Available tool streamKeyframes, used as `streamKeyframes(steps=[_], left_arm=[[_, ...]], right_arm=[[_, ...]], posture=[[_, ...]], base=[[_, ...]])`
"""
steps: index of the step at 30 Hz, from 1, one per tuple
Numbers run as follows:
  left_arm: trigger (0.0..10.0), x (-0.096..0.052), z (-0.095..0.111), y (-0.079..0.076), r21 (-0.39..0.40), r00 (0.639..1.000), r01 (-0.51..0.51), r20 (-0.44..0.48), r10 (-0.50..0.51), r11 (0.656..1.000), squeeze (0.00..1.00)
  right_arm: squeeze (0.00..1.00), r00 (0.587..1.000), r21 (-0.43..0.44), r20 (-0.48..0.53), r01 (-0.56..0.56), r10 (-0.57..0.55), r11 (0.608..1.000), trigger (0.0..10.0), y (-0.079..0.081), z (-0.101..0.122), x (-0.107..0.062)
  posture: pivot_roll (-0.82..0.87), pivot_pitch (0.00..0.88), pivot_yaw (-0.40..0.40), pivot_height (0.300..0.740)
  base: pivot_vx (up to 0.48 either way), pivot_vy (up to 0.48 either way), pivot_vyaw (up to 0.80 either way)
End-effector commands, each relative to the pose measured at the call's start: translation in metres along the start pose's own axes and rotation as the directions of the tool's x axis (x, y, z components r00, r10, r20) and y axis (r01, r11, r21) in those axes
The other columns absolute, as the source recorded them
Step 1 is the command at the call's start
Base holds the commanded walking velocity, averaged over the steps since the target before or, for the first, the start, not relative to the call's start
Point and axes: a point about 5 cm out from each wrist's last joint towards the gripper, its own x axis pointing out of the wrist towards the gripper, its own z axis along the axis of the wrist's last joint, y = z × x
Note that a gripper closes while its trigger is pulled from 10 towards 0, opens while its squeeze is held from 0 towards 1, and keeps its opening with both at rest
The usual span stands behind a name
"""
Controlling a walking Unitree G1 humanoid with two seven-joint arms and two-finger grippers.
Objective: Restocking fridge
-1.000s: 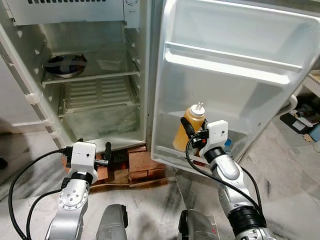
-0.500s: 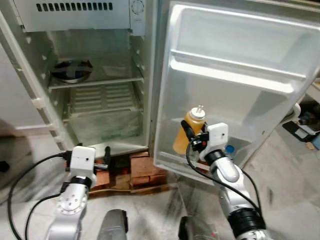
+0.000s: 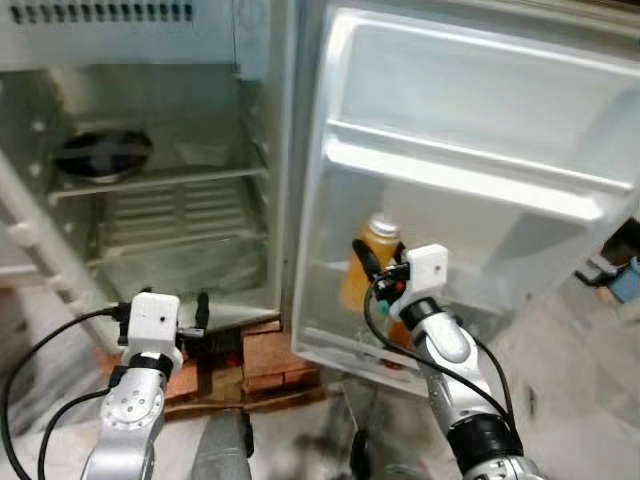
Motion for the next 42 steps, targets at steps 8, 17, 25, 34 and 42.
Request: streamKeyframes(steps=[8, 17, 25, 34, 42], left_arm=[[10.0, -0.009, -0.007, -0.006, -0.004, 0.999, 0.016, -0.031, -0.016, 1.000, 0.00], [10.0, -0.012, -0.007, -0.006, 0.000, 0.999, 0.014, -0.036, -0.014, 1.000, 0.00], [10.0, -0.016, -0.008, -0.006, 0.007, 0.999, 0.016, -0.048, -0.016, 1.000, 0.00], [10.0, -0.016, -0.008, -0.005, 0.010, 0.999, 0.012, -0.049, -0.012, 1.000, 0.00], [10.0, -0.015, -0.008, -0.003, 0.033, 0.998, -0.015, -0.058, 0.017, 0.999, 0.00]], right_arm=[[0.00, 0.998, 0.060, 0.026, -0.052, 0.051, 0.997, 10.0, -0.002, 0.006, -0.005], [0.00, 0.970, 0.154, -0.012, -0.238, 0.242, 0.959, 10.0, 0.017, 0.001, -0.011], [0.00, 0.965, 0.157, -0.026, -0.256, 0.263, 0.954, 10.0, 0.015, 0.001, -0.016], [0.00, 0.957, 0.158, -0.034, -0.278, 0.287, 0.948, 10.0, 0.019, 0.000, -0.020], [0.00, 0.951, 0.120, -0.053, -0.297, 0.305, 0.947, 10.0, 0.023, 0.001, -0.015]], posture=[[0.08, 0.000, -0.068, 0.637], [0.08, 0.001, -0.064, 0.637], [0.08, 0.011, -0.062, 0.592], [0.08, 0.015, -0.061, 0.552], [0.09, 0.019, -0.063, 0.552]], base=[[0.000, 0.000, 0.00], [0.000, 0.000, 0.00], [0.000, 0.000, 0.00], [0.000, 0.000, 0.00], [0.000, 0.000, 0.00]])
